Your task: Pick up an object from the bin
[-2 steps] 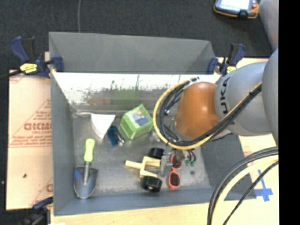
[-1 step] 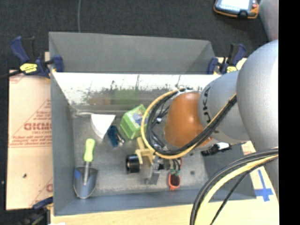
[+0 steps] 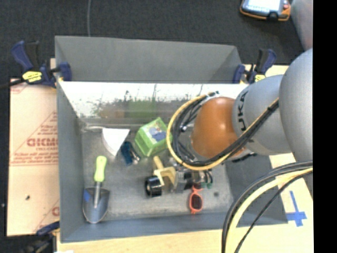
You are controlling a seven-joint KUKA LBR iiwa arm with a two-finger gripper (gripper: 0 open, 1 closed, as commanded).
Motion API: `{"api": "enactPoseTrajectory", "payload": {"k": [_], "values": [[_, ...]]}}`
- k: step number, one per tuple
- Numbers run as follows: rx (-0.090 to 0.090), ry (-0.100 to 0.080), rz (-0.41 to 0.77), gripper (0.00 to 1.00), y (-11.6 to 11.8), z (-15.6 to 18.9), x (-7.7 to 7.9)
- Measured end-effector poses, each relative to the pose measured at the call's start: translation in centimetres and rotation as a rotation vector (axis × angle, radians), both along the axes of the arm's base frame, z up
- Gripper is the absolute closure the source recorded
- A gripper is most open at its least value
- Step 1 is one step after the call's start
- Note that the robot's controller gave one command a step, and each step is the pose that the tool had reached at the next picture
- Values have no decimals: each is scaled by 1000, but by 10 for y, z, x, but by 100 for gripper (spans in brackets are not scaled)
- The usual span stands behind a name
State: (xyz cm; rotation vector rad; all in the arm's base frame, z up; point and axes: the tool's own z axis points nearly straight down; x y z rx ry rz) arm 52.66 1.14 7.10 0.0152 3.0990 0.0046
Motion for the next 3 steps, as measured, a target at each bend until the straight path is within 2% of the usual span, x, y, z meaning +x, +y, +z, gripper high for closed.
{"api": "enactPoseTrajectory", "payload": {"k": [2, 3], "values": [[-1, -1, 1, 100, 0, 1, 0], [0, 5, 2, 100, -1, 33, -2]]}}
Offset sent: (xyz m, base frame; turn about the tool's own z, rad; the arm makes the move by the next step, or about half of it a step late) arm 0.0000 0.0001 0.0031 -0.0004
